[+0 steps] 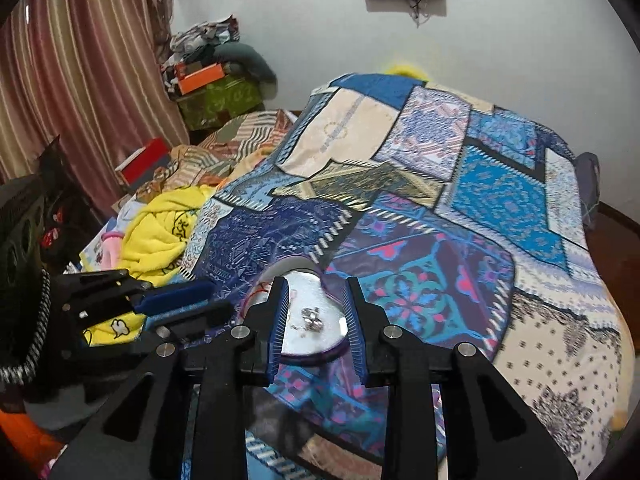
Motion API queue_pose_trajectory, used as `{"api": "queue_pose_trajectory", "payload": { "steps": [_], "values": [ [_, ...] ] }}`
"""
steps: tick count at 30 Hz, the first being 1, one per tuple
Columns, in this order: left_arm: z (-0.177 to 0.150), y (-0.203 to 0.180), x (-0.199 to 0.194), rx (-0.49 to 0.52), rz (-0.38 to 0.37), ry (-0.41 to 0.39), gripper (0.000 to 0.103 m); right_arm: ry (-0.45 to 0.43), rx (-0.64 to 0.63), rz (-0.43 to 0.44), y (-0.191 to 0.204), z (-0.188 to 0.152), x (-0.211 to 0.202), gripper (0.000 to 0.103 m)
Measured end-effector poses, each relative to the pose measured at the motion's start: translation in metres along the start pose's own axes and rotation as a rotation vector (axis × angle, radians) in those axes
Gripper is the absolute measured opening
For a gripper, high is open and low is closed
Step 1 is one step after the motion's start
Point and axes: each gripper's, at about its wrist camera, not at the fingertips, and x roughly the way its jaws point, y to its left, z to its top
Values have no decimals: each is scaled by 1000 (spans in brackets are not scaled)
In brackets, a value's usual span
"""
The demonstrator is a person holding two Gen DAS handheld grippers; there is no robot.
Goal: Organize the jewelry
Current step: 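Lower the gold ring into the tin and open the left gripper, then move the left tool back toward the silver hoop ring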
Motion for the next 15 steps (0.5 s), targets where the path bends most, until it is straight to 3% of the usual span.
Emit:
{"api": "queue_pose_trajectory", "payload": {
  "steps": [3, 6, 15],
  "values": [
    [5, -8, -10, 7, 3, -18, 20, -19, 23, -31, -13, -5, -18, 25],
    [12, -18, -20, 15, 2, -40, 29, -36, 41, -73, -29, -10, -37, 25],
    [21, -62, -28, 74, -39, -57, 34, -59, 137, -223, -94, -32, -86, 29]
  ]
}}
